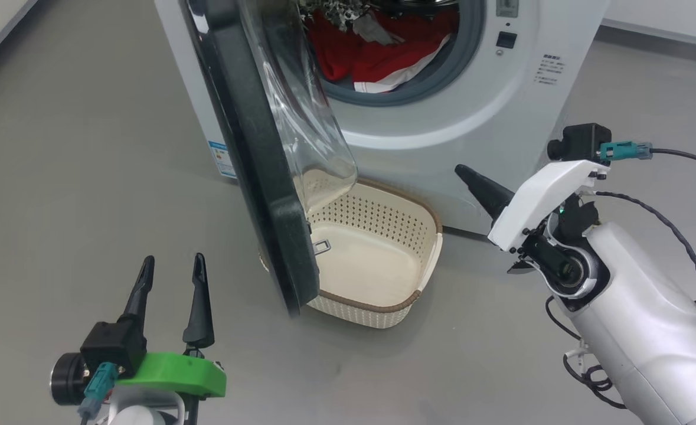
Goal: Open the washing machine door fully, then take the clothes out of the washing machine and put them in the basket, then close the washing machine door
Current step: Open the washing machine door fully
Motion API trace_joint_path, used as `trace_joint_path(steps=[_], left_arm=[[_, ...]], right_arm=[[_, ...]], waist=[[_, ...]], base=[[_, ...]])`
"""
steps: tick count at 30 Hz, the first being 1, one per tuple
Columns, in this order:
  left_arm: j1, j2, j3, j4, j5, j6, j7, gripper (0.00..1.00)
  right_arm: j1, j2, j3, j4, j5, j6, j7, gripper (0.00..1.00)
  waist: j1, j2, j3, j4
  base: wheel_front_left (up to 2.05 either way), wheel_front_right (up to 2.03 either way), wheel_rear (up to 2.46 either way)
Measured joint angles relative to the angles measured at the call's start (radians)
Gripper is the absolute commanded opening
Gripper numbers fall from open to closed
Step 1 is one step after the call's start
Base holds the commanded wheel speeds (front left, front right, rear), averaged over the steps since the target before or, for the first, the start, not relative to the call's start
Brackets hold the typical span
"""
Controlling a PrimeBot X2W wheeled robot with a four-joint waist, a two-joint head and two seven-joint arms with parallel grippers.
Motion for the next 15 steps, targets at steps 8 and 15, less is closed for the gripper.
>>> trace_joint_path(steps=[8,15], left_arm=[[0.065,0.001,0.044,0.000,0.000,-0.002,0.000,1.00],[0.095,0.001,0.069,-0.003,0.012,-0.027,0.000,1.00]], right_arm=[[0.079,-0.091,0.071,-0.008,-0.291,-0.021,-0.240,0.00],[0.145,-0.129,0.079,-0.043,-0.431,-0.095,-0.429,0.00]], waist=[[0.0000,0.0000,-0.044,-0.086],[0.0000,0.0000,-0.073,-0.158]], base=[[0.00,0.00,0.00],[0.00,0.00,0.00]])
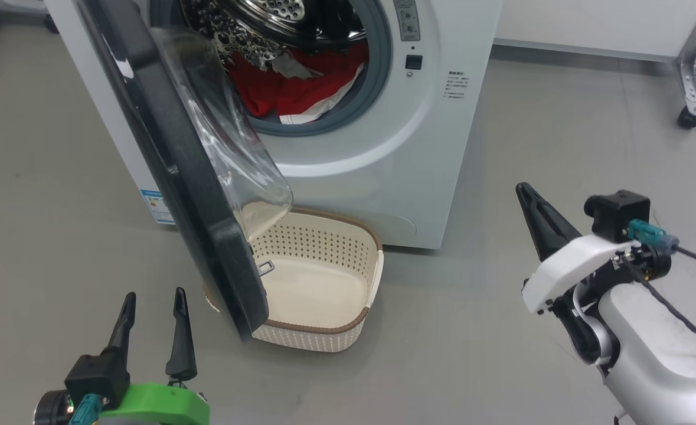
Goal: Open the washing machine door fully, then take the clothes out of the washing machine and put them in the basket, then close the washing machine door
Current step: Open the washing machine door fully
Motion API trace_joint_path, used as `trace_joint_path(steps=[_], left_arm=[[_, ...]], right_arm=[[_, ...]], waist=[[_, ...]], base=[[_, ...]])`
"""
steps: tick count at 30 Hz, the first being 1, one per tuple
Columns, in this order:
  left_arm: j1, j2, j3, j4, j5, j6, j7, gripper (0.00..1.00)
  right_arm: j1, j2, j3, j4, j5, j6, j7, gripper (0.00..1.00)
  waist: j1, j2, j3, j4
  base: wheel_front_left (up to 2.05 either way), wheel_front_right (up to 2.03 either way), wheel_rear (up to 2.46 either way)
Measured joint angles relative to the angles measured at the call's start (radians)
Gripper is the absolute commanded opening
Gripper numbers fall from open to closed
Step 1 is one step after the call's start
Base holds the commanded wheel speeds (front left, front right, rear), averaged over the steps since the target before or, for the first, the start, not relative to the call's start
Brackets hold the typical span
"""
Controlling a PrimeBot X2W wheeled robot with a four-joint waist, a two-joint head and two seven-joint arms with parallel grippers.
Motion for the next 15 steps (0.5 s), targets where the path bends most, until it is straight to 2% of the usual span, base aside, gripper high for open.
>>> trace_joint_path(steps=[6,14,15], left_arm=[[0.020,0.000,0.019,0.001,0.016,-0.017,0.000,1.00],[0.041,0.001,0.052,0.000,0.021,-0.034,0.000,1.00],[0.041,0.001,0.056,-0.002,0.021,-0.036,0.000,1.00]], right_arm=[[0.113,0.001,-0.010,-0.004,-0.016,-0.058,-0.101,0.00],[0.202,0.007,-0.043,-0.032,-0.043,-0.109,-0.103,0.00],[0.214,0.008,-0.050,-0.035,-0.049,-0.111,-0.103,0.13]], waist=[[0.0000,0.0000,-0.019,-0.047],[0.0000,0.0000,-0.041,-0.088],[0.0000,0.0000,-0.041,-0.092]], base=[[0.00,0.00,0.00],[0.00,0.00,0.00],[0.00,0.00,0.00]])
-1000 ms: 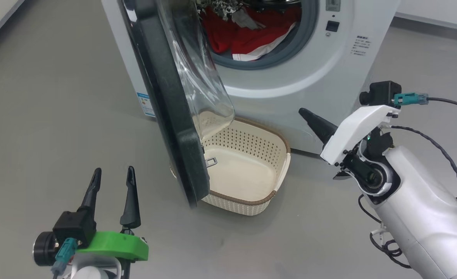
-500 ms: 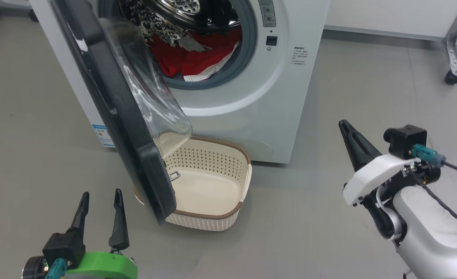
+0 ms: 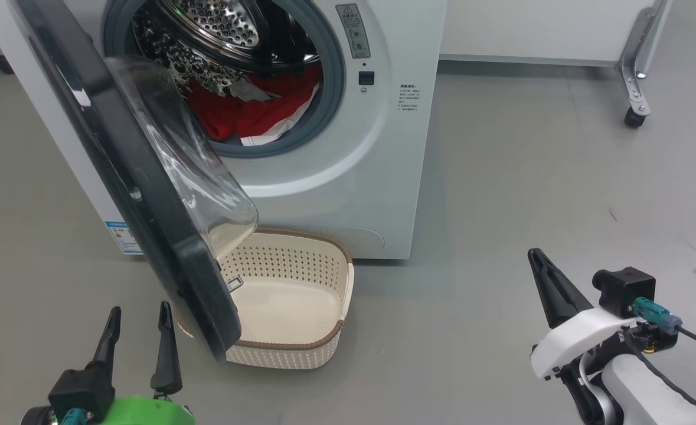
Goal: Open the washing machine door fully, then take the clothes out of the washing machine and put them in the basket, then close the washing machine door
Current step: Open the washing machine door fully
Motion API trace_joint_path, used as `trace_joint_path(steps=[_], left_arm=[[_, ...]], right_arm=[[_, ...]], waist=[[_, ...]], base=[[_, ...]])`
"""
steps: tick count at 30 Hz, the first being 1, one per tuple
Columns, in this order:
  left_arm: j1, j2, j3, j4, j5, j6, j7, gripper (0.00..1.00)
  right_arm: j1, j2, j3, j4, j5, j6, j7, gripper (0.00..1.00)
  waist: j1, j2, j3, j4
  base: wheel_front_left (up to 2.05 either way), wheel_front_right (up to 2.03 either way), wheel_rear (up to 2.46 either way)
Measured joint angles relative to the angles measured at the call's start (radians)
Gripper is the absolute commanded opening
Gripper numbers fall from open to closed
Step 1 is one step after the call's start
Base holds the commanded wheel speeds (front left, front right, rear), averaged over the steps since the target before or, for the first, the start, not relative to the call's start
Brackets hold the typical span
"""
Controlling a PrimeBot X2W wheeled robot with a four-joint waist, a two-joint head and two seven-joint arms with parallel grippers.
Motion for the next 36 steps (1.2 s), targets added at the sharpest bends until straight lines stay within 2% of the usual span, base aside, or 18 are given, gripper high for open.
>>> trace_joint_path(steps=[1,2,3,9,23,36], left_arm=[[0.001,0.000,0.004,-0.002,0.000,0.000,0.000,1.00],[0.002,0.000,0.005,-0.002,0.000,-0.004,0.000,1.00],[0.003,0.000,0.005,-0.002,0.002,-0.009,0.000,1.00],[0.014,0.000,0.019,-0.002,0.009,-0.017,0.000,1.00],[0.016,-0.001,0.030,-0.002,0.019,-0.035,0.000,1.00],[0.016,-0.002,0.033,-0.002,0.028,-0.044,0.000,1.00]], right_arm=[[0.012,0.001,-0.010,-0.003,-0.003,-0.006,0.000,0.35],[0.024,0.000,-0.023,-0.006,-0.007,-0.008,0.000,0.77],[0.034,-0.001,-0.035,-0.008,-0.014,-0.015,0.000,1.00],[0.073,0.000,-0.068,-0.033,-0.060,-0.016,0.000,1.00],[0.148,0.046,-0.187,-0.132,-0.151,-0.017,0.000,1.00],[0.199,0.077,-0.238,-0.183,-0.215,-0.018,0.000,1.00]], waist=[[0.0000,0.0000,0.000,-0.004],[0.0000,0.0000,0.000,-0.007],[0.0000,0.0000,0.001,-0.009],[0.0000,0.0000,0.004,-0.014],[0.0000,0.0000,0.012,-0.023],[0.0000,0.0000,0.022,-0.019]], base=[[0.00,0.00,0.00],[0.00,0.00,0.00],[0.00,0.00,0.00],[0.00,0.00,0.00],[0.00,0.00,0.00],[0.00,0.00,0.00]])
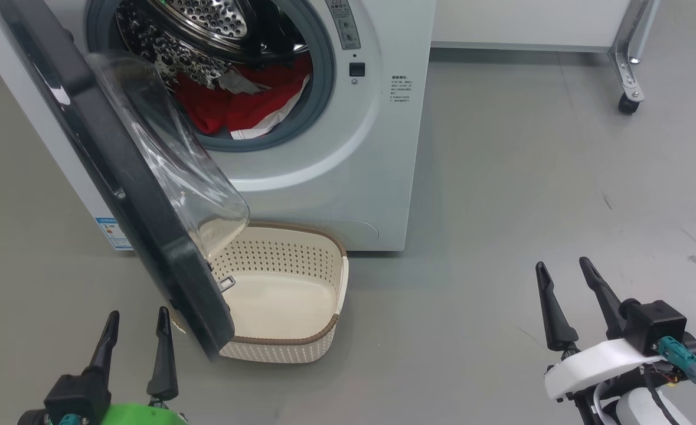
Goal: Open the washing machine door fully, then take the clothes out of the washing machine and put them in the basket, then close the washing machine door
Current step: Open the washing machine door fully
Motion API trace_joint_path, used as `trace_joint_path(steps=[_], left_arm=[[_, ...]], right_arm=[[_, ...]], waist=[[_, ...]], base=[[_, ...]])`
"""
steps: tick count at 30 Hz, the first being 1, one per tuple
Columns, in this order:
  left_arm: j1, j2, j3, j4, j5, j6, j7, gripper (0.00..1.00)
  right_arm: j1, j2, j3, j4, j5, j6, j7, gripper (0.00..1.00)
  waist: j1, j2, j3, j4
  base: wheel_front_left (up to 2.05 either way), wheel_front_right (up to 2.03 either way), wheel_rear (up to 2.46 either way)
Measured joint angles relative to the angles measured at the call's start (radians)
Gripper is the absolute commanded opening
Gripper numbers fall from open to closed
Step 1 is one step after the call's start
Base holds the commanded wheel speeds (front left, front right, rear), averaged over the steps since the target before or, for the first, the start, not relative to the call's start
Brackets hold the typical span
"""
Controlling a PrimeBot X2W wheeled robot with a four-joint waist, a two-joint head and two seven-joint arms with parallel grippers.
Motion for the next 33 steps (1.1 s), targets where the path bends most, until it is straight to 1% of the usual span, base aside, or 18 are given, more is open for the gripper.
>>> trace_joint_path(steps=[8,13,15,21,33], left_arm=[[0.000,0.000,0.003,0.002,0.000,-0.007,0.000,1.00],[0.000,-0.001,0.005,0.003,0.001,-0.008,0.000,1.00],[0.000,-0.001,0.006,0.004,0.001,-0.009,0.000,1.00],[-0.001,-0.001,0.007,0.012,0.002,-0.016,0.000,1.00],[-0.001,-0.001,0.007,0.016,0.002,-0.016,0.000,1.00]], right_arm=[[0.025,0.022,-0.017,-0.017,-0.030,0.000,0.000,1.00],[0.038,0.028,-0.024,-0.021,-0.043,0.000,0.000,1.00],[0.039,0.031,-0.028,-0.024,-0.050,-0.007,0.000,1.00],[0.054,0.041,-0.031,-0.027,-0.067,-0.007,0.000,1.00],[0.061,0.058,-0.041,-0.033,-0.090,-0.007,0.000,1.00]], waist=[[0.0000,0.0000,0.006,0.001],[0.0000,0.0000,0.008,0.003],[0.0000,0.0000,0.008,0.003],[0.0000,0.0000,0.009,0.004],[0.0000,0.0000,0.008,0.005]], base=[[0.00,0.00,0.00],[0.00,0.00,0.00],[0.00,0.00,0.00],[0.00,0.00,0.00],[0.00,0.00,0.00]])
